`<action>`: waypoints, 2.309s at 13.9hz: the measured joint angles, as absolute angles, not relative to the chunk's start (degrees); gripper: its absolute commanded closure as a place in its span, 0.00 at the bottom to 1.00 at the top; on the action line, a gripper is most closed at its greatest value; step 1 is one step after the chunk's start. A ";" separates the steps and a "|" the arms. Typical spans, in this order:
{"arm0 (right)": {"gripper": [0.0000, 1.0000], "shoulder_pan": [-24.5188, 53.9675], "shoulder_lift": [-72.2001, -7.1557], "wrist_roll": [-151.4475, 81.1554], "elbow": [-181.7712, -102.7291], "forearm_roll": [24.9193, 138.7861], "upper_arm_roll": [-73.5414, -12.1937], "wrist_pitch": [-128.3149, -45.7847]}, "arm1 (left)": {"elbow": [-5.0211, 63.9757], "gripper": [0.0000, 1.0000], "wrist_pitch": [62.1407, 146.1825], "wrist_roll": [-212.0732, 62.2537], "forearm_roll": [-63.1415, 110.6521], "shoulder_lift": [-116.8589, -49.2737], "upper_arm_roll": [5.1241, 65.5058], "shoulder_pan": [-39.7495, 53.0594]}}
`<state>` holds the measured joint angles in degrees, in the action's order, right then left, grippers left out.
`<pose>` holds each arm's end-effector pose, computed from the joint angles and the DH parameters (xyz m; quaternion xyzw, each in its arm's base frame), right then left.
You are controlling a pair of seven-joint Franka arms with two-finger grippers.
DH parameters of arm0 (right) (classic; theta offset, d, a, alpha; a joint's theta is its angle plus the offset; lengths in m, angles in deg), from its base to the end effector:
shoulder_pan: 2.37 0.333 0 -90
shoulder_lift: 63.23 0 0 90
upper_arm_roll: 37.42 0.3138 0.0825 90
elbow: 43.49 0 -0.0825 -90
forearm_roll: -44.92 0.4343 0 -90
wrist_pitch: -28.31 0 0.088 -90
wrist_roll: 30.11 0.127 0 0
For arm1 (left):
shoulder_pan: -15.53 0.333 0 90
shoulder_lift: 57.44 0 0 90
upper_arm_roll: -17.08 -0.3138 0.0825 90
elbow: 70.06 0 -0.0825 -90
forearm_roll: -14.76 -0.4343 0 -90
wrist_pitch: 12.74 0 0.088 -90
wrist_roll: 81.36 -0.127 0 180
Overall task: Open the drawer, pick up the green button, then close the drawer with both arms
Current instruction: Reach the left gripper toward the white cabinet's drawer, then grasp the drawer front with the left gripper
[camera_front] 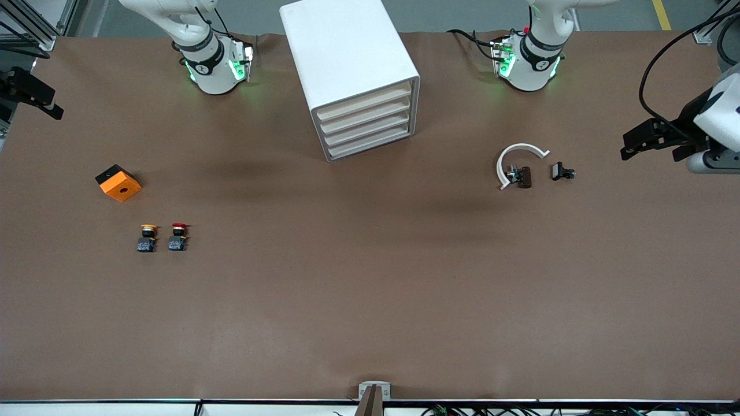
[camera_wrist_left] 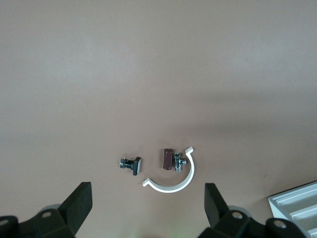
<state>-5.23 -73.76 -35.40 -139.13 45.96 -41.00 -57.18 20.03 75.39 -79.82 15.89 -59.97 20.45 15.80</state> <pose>0.5349 -0.0610 0.6492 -0.9998 0.0088 -0.0046 0.0144 0.6107 -0.0350 0.5720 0.9991 -0.0136 -0.0396 0.0096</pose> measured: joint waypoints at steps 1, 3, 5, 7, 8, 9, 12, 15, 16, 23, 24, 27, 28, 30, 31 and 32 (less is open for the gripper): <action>0.00 -5.23 -73.81 -35.40 -139.17 45.96 -40.99 -57.17 | 21.55 0.00 76.82 -79.82 15.89 -61.02 20.45 15.79; 0.00 -5.23 -73.83 -35.40 -139.24 45.96 -40.98 -57.17 | 26.15 0.00 83.25 -79.82 15.88 -63.04 20.52 15.68; 0.00 -5.23 -73.84 -35.40 -139.27 45.96 -40.99 -56.87 | 32.27 0.00 91.93 -79.82 15.88 -64.33 20.81 15.47; 0.00 -5.23 -73.87 -35.40 -139.27 45.96 -41.02 -56.32 | 36.85 0.00 98.22 -79.32 15.88 -65.42 21.78 15.31; 0.00 -5.23 -73.88 -35.40 -139.28 45.96 -41.06 -56.25 | 37.87 0.00 99.86 -78.22 15.88 -66.18 22.57 15.27; 0.00 -5.23 -73.88 -35.37 -139.29 45.96 -41.10 -56.20 | 38.30 0.00 101.02 -76.24 15.88 -67.13 23.66 15.18; 0.00 -5.23 -73.89 -34.28 -139.31 46.01 -41.05 -55.80 | 38.29 0.00 102.35 -64.98 13.95 -70.28 26.36 12.40; 0.00 -5.22 -73.94 -33.04 -139.31 46.12 -40.63 -55.23 | 35.90 0.00 102.54 -45.14 13.48 -74.21 26.72 5.22; 0.00 -5.22 -73.95 -32.95 -139.31 46.13 -40.61 -55.19 | 34.11 0.00 102.06 -38.37 13.48 -76.05 26.94 3.34; 0.00 -5.22 -73.96 -32.89 -139.31 46.13 -40.67 -55.14 | 20.32 0.00 89.03 -10.65 29.03 -89.48 29.78 1.55; 0.00 -5.22 -73.96 -32.88 -139.31 46.13 -40.67 -55.14 | 18.93 0.00 87.25 -6.09 30.10 -91.42 29.90 1.59; 0.00 -5.22 -73.96 -32.88 -139.31 46.13 -40.70 -55.14 | 16.32 0.00 85.25 8.82 33.06 -96.41 31.34 1.67; 0.00 -5.22 -73.96 -32.88 -139.31 46.13 -40.71 -55.14 | 15.98 0.00 85.05 13.00 34.47 -97.77 31.65 1.67; 0.00 -5.22 -73.97 -32.88 -139.31 46.13 -40.71 -55.17 | 15.55 0.00 83.55 20.28 38.18 -100.23 31.82 1.70; 0.00 -5.22 -73.97 -32.88 -139.31 46.13 -40.70 -55.19 | 15.18 0.00 82.24 23.51 40.45 -101.42 31.84 1.78; 0.00 -5.22 -73.97 -32.88 -139.31 46.13 -40.70 -55.20 | 14.53 0.00 80.47 26.58 42.81 -102.63 31.86 1.89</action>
<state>-5.22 -73.97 -32.88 -139.31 46.13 -40.70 -55.20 14.53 80.47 26.58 42.81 -102.63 31.86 1.89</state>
